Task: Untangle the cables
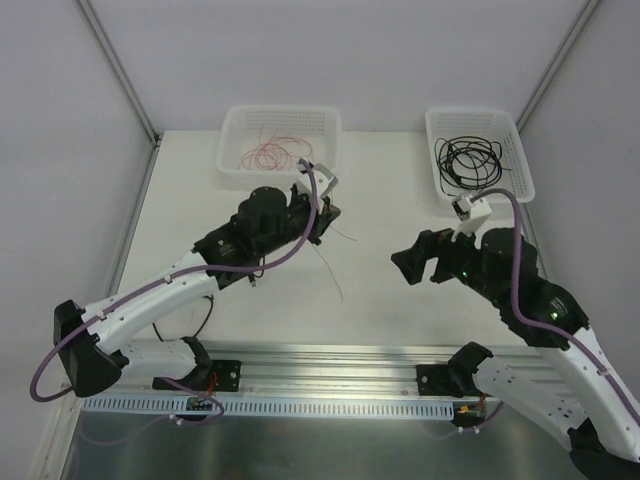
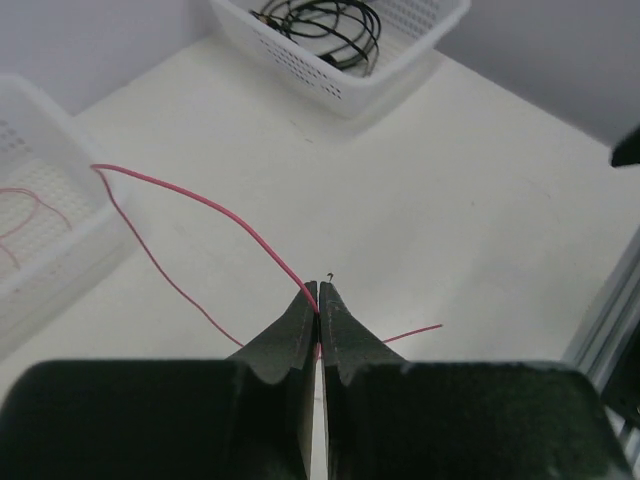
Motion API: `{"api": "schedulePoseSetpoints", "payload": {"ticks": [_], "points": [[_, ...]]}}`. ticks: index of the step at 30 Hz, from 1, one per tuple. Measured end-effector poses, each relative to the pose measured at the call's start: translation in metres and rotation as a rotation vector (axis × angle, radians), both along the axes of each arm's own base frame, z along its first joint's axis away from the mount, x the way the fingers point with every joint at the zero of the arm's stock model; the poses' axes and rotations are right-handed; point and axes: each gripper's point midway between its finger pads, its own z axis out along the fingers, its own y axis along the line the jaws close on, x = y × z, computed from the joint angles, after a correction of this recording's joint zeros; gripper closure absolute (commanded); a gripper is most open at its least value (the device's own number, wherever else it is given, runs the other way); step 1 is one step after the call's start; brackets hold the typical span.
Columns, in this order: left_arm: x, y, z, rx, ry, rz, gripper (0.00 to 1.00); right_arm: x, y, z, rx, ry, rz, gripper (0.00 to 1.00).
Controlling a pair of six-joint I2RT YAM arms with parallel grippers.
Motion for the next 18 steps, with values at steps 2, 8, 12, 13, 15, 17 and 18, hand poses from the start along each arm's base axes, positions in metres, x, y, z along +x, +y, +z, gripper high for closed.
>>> {"api": "schedulePoseSetpoints", "payload": {"ticks": [2, 8, 12, 13, 15, 17, 18], "points": [[0.017, 0.013, 0.026, -0.022, -0.019, 0.043, 1.0, -0.008, -0.012, 0.005, 0.0, -0.041, -0.013, 0.0], [0.071, 0.046, 0.116, -0.095, -0.115, 0.141, 1.0, -0.027, -0.04, -0.013, -0.014, -0.088, -0.045, 0.03], [0.111, 0.061, 0.166, -0.142, -0.166, 0.185, 1.0, -0.03, -0.047, -0.044, -0.073, -0.037, -0.061, 0.03], [0.121, 0.065, 0.177, -0.152, -0.181, 0.198, 1.0, -0.03, -0.048, -0.05, -0.087, -0.024, -0.062, 0.03], [0.142, 0.073, 0.197, -0.167, -0.207, 0.22, 1.0, -0.031, -0.05, -0.056, -0.103, -0.01, -0.065, 0.03], [0.162, 0.081, 0.211, -0.179, -0.231, 0.242, 1.0, -0.031, -0.05, -0.057, -0.107, -0.006, -0.064, 0.03], [0.173, 0.085, 0.22, -0.189, -0.249, 0.255, 1.0, -0.031, -0.05, -0.057, -0.107, -0.006, -0.064, 0.03]]}}
